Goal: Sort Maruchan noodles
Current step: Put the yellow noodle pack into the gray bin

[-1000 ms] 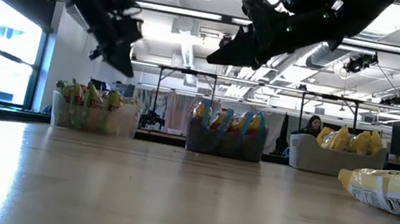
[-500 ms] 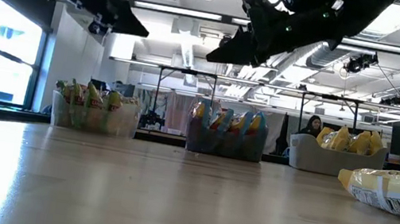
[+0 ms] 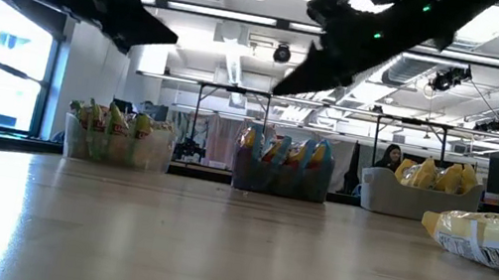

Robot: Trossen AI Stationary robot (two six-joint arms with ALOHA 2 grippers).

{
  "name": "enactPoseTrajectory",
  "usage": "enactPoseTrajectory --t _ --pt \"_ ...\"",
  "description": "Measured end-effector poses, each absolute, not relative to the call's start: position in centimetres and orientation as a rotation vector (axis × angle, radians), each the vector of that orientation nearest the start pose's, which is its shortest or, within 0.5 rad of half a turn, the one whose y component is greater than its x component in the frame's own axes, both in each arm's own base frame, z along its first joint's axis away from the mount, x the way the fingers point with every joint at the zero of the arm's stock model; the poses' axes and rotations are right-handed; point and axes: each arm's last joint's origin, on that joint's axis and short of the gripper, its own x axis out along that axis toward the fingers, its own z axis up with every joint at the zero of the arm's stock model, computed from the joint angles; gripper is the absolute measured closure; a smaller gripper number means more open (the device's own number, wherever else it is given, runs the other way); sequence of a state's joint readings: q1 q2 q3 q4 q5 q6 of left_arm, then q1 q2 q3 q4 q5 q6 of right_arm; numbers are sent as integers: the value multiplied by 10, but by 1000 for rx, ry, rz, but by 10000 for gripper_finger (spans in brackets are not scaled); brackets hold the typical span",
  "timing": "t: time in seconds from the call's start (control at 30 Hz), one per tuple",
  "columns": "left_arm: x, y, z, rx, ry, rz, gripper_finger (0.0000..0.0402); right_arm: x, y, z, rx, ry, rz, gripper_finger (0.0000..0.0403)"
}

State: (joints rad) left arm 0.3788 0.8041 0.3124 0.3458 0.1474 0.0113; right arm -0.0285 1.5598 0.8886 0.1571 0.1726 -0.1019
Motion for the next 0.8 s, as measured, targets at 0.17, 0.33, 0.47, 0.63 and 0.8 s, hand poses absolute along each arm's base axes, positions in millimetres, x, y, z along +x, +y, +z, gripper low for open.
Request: enactPoseTrajectory --t 0.17,0.33,0.47,0.63,0.8 --pt "172 46 207 -26 171 137 399 308 28 213 -50 700 -90 403" --pt "182 32 202 -23 194 50 399 277 66 211 165 911 -33 403" --pt "192 22 196 -18 194 -11 399 253 87 203 359 1137 -49 403" --pt "204 11 187 -38 198 -69 399 227 102 196 467 1373 -171 403" --pt "214 4 173 -74 242 -100 399 208 116 194 586 1545 -240 403"
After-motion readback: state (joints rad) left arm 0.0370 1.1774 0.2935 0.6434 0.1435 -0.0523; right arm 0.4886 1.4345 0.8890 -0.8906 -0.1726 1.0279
